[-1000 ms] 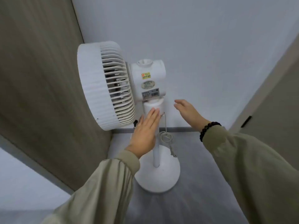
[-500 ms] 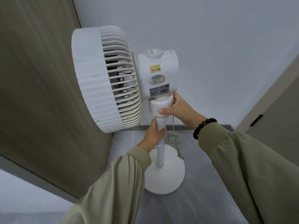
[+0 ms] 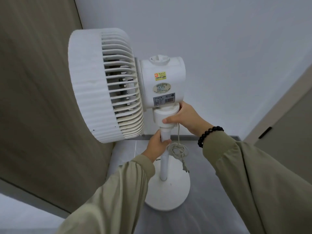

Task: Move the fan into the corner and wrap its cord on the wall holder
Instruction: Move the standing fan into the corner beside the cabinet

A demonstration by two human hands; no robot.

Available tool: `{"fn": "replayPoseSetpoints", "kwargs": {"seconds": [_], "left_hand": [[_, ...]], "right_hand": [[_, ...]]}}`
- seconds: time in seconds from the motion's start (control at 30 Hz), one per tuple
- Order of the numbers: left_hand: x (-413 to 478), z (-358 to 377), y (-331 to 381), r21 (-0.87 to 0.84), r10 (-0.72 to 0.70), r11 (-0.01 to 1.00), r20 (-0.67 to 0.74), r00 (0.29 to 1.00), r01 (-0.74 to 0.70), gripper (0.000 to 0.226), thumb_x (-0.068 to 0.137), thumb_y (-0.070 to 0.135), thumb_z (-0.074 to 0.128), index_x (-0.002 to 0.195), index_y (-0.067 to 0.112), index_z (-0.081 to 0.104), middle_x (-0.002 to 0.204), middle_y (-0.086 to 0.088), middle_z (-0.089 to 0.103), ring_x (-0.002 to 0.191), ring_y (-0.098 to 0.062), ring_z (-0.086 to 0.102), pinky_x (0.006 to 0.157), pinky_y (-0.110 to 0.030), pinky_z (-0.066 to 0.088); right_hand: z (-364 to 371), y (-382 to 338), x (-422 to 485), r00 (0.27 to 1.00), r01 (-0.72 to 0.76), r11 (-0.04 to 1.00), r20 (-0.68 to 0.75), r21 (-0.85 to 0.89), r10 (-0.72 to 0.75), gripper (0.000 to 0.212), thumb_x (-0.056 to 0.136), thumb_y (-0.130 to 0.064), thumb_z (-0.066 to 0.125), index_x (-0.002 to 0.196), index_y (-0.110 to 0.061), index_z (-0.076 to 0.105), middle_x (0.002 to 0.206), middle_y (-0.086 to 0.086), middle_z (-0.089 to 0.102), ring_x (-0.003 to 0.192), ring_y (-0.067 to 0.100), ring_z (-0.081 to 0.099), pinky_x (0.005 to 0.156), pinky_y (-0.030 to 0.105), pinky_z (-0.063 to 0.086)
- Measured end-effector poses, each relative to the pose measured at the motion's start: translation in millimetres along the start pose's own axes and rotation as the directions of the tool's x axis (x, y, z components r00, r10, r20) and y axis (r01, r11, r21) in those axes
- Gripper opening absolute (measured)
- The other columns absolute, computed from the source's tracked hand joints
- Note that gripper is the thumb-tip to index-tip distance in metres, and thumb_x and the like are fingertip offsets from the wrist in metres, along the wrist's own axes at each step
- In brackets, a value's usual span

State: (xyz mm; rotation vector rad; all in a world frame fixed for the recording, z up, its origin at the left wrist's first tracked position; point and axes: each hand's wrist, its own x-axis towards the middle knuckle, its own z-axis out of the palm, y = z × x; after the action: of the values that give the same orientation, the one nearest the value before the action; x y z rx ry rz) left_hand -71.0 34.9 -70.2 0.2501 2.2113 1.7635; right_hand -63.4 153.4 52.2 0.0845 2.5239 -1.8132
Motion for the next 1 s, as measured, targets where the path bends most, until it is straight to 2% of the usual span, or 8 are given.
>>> {"fn": "replayPoseSetpoints", "kwargs": {"seconds": [0.07, 0.33, 0.5, 0.63, 0.83, 1.0], "left_hand": [[-2.6, -5.6, 13.8, 0.023, 0.006, 1.0, -0.002, 1.0, -0.006, 0.023, 0.086, 0.002, 0.06, 0.102, 0.016, 0.051, 0.092, -0.003, 0.057, 0.09, -0.019, 0.055, 0.077, -0.025, 0.046], [-39.5, -35.1, 129.7, 0.11, 0.031, 0.993, 0.042, 0.999, -0.036, 0.033, 0.086, 0.002, 0.059, 0.119, 0.004, 0.051, 0.103, -0.003, 0.055, 0.095, -0.016, 0.051, 0.082, -0.024, 0.04], [-73.7, -61.0, 221.5, 0.165, 0.053, 0.984, 0.09, 0.995, -0.068, 0.039, 0.088, 0.003, 0.058, 0.125, 0.006, 0.048, 0.108, -0.001, 0.053, 0.098, -0.015, 0.05, 0.084, -0.023, 0.038], [-104.5, -80.3, 297.4, 0.196, 0.04, 0.979, 0.116, 0.992, -0.062, 0.036, 0.087, 0.005, 0.058, 0.122, 0.007, 0.048, 0.102, -0.004, 0.054, 0.091, -0.018, 0.05, 0.076, -0.024, 0.041], [-162.6, -103.3, 408.2, 0.221, 0.059, 0.971, 0.165, 0.984, -0.095, 0.041, 0.088, 0.006, 0.057, 0.127, 0.008, 0.046, 0.107, -0.003, 0.054, 0.094, -0.016, 0.05, 0.083, -0.025, 0.039], [-216.8, -107.1, 468.9, 0.233, 0.065, 0.967, 0.166, 0.984, -0.103, 0.042, 0.088, 0.007, 0.056, 0.129, 0.009, 0.045, 0.105, -0.002, 0.052, 0.094, -0.015, 0.049, 0.082, -0.026, 0.039]], "right_hand": [[-1.5, -10.4, -2.8, 0.999, 0.007, 1.0, -0.031, 0.007, -0.007, 0.084, 0.043, -0.023, 0.086, 0.12, -0.014, 0.053, 0.116, 0.0, 0.064, 0.107, 0.018, 0.061, 0.089, 0.038, 0.054], [-27.7, -114.1, -30.4, 0.996, -0.002, 0.995, -0.087, 0.099, 0.01, 0.096, 0.037, -0.032, 0.087, 0.124, -0.017, 0.048, 0.117, 0.0, 0.063, 0.105, 0.015, 0.063, 0.088, 0.039, 0.055], [-53.0, -205.6, -55.5, 0.997, -0.007, 0.994, -0.081, 0.106, 0.016, 0.096, 0.038, -0.032, 0.089, 0.124, -0.015, 0.049, 0.117, 0.001, 0.064, 0.105, 0.015, 0.064, 0.088, 0.041, 0.055], [-71.5, -284.8, -83.0, 0.995, 0.0, 0.994, -0.096, 0.112, 0.011, 0.093, 0.038, -0.031, 0.087, 0.122, -0.014, 0.051, 0.115, 0.001, 0.065, 0.104, 0.015, 0.064, 0.087, 0.039, 0.056], [-99.3, -398.3, -131.4, 0.995, 0.032, 0.995, -0.099, 0.097, -0.022, 0.073, 0.058, -0.01, 0.085, 0.122, -0.012, 0.052, 0.115, 0.003, 0.064, 0.104, 0.016, 0.063, 0.085, 0.033, 0.055], [-114.6, -460.8, -176.5, 0.995, 0.056, 0.996, -0.087, 0.069, -0.049, 0.083, 0.047, -0.023, 0.086, 0.123, -0.012, 0.053, 0.115, 0.003, 0.065, 0.103, 0.015, 0.064, 0.085, 0.032, 0.055]]}}
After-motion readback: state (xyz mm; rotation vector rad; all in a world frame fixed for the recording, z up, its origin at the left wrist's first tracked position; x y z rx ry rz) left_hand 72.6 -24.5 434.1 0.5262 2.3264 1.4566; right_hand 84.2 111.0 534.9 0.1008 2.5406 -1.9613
